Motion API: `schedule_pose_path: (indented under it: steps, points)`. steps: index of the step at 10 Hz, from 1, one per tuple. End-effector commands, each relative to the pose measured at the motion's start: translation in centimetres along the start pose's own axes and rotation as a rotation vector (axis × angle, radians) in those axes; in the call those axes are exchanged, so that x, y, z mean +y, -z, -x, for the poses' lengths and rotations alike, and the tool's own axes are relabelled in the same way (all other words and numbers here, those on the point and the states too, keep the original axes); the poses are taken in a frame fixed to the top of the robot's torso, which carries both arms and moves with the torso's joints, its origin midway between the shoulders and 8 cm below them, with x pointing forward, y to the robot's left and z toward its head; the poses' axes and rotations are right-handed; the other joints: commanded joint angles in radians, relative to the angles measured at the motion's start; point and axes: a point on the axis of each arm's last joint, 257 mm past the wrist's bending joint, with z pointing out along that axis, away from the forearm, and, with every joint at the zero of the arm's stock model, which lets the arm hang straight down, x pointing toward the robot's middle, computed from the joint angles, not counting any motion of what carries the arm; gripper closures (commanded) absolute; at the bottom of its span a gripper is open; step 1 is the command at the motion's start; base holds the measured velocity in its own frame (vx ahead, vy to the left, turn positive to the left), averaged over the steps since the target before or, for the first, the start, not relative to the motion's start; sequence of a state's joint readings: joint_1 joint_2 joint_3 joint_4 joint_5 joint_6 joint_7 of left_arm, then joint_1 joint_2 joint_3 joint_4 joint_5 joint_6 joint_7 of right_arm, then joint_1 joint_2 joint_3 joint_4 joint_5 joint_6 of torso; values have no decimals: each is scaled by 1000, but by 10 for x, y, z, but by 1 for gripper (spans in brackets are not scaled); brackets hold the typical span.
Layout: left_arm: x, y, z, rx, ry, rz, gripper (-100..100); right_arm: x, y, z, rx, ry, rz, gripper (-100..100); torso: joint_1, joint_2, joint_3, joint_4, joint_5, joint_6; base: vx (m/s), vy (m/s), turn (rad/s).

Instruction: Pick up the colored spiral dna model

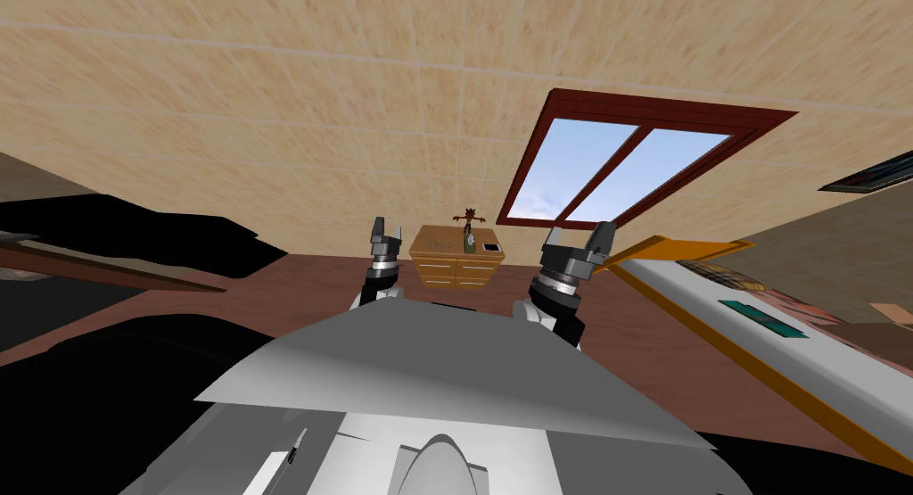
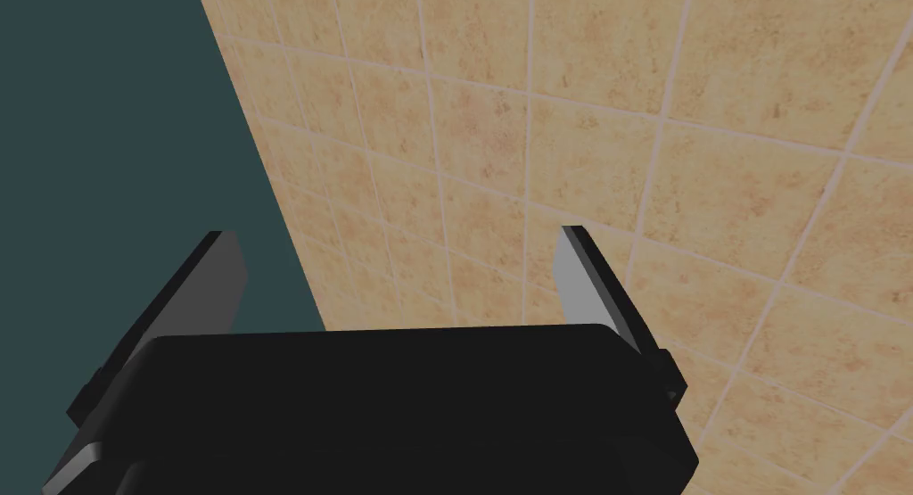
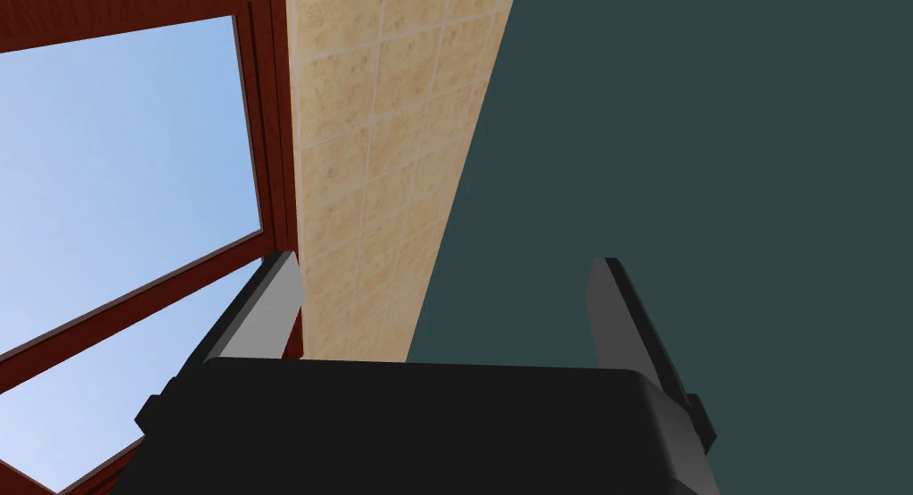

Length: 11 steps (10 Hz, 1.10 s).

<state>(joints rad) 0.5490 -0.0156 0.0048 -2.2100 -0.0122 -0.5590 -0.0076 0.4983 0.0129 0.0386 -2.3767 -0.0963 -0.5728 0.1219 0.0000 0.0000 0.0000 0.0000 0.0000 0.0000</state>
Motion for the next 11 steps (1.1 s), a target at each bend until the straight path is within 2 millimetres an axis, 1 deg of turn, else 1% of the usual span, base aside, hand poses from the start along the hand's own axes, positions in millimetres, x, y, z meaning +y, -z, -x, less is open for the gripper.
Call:
schedule_pose_path:
  steps: [1,5,6,8,9,11]
  points:
    - [11,-1,-4,39,-6,31,-100,0,0,0,0,0,0,0,0,0,0,0,0,0,-31,8,20]
    - [45,-5,-7,93,-4,129,-100,0,0,0,0,0,0,0,1,5,3,1,0,0,-69,10,21]
    - [47,-5,-7,93,-4,137,-100,0,0,0,0,0,0,0,1,5,3,1,0,0,-47,5,6]
    - [67,-7,-6,104,5,196,-100,0,0,0,0,0,0,0,1,3,2,1,0,0,-62,10,22]
    - [71,-7,-6,104,4,209,-100,0,0,0,0,0,0,0,1,4,2,1,0,0,-49,8,5]
    - [93,-8,-6,107,19,272,-100,0,0,0,0,0,0,0,1,3,2,1,0,0,-48,12,18]
